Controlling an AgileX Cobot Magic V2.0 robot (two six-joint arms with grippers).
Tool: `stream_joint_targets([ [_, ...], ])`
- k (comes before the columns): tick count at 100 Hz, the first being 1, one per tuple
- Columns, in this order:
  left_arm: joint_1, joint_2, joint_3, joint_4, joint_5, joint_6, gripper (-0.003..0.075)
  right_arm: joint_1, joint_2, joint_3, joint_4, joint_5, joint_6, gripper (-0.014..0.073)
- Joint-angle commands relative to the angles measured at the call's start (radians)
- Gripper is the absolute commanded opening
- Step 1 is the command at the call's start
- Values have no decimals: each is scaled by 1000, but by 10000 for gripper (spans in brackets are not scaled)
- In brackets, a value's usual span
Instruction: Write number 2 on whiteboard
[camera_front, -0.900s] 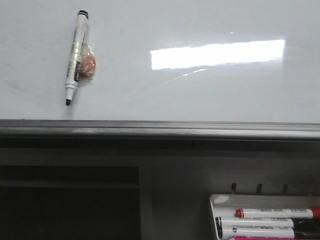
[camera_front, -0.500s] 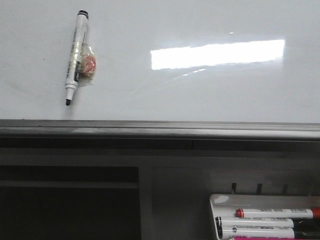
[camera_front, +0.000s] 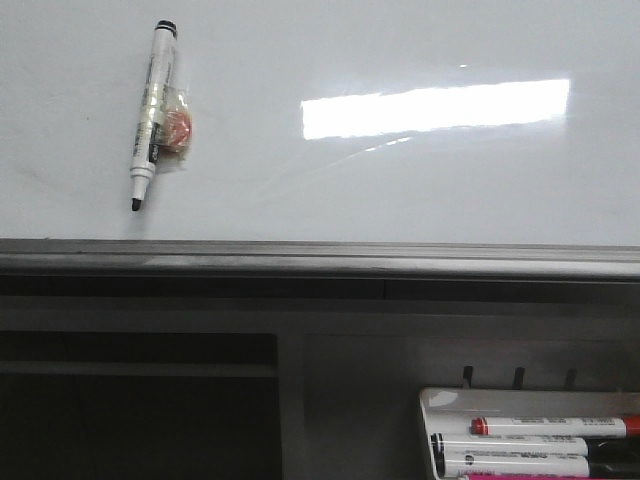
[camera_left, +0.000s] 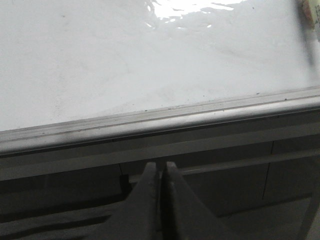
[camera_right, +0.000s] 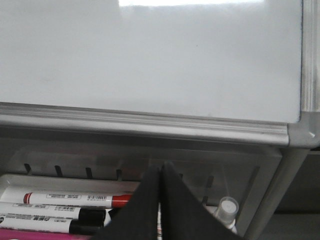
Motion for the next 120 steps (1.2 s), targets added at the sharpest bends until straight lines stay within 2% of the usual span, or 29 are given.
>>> stream_joint_targets([
  [1, -6, -27, 11, -27, -123, -5, -20, 2, -20, 25, -31, -136, -4, -72],
  [5, -6, -27, 11, -99, -192, -7, -20, 2, -20, 25, -2, -196, -4, -72],
  [9, -9, -27, 11, -255, -261, -14, -20, 2, -20, 25, 48, -272, -2, -72],
  [15, -9, -27, 11, -540, -366, -14, -20, 2, -20, 25, 185, -385, 0, -72],
  [23, -9, -27, 11, -785, -468, -14, -20, 2, -20, 25, 392, -481, 10, -72],
  [29, -9, -27, 11, -948, -540, -14, -20, 2, -20, 25, 508, -473, 10, -72],
  [39, -9, -27, 3, -1212, -591, -14, -20, 2, -20, 25, 608, -401, 10, -72],
  [48, -9, -27, 3, -1346, -604, -14, -20, 2, -20, 25, 676, -388, 10, -72],
  [57, -9, -27, 3, -1352, -607, -14, -20, 2, -20, 16, 728, -394, 10, -72],
  [74, -9, -27, 3, -1352, -604, -14, -20, 2, -20, -6, 727, -384, 10, -72],
  [83, -9, -27, 3, -1339, -535, -12, -20, 2, -20, -25, 727, -351, 10, -72],
  [89, -9, -27, -4, -1315, -442, -10, -20, 2, -20, -56, 725, -270, 10, -72],
  [97, -9, -12, -46, -1170, -304, -5, -20, 2, -4, -123, 716, -162, -12, -70],
  [110, -9, 99, -196, -840, -154, -5, -15, 2, 81, -251, 716, -46, -228, -55],
  [114, -9, 160, -268, -717, -99, -3, 5, 2, 121, -297, 716, -12, -275, -20],
  [120, -9, 252, -371, -555, 32, -3, 89, 2, 177, -356, 716, 29, -323, 73],
])
